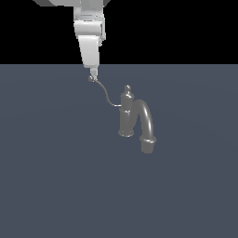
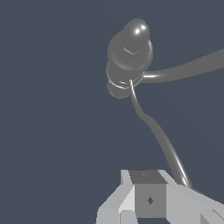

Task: Turn on the faucet by rotating a designated handle.

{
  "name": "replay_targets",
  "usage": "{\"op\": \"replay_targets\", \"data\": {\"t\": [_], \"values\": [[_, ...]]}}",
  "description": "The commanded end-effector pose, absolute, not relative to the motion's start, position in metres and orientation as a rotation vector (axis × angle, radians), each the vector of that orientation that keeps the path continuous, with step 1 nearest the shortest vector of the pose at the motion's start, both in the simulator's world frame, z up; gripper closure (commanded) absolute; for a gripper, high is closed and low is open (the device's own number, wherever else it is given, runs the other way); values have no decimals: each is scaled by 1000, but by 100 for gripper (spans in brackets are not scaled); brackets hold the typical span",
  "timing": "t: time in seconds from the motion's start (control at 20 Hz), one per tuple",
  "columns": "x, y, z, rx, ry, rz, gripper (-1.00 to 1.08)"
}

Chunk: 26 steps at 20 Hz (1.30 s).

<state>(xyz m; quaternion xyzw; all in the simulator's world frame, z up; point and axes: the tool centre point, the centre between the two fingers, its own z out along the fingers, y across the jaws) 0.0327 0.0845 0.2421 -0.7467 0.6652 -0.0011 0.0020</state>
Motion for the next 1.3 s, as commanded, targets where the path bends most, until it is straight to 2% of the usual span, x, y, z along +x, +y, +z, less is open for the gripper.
{"op": "replay_targets", "data": {"t": [0.0,0.7,0.75,1.25], "values": [[23,83,242,-2346,2090,0,108],[-17,77,242,-2345,2091,0,108],[-10,71,244,-2329,2098,-12,108],[-37,43,243,-2335,2096,-8,108]]}}
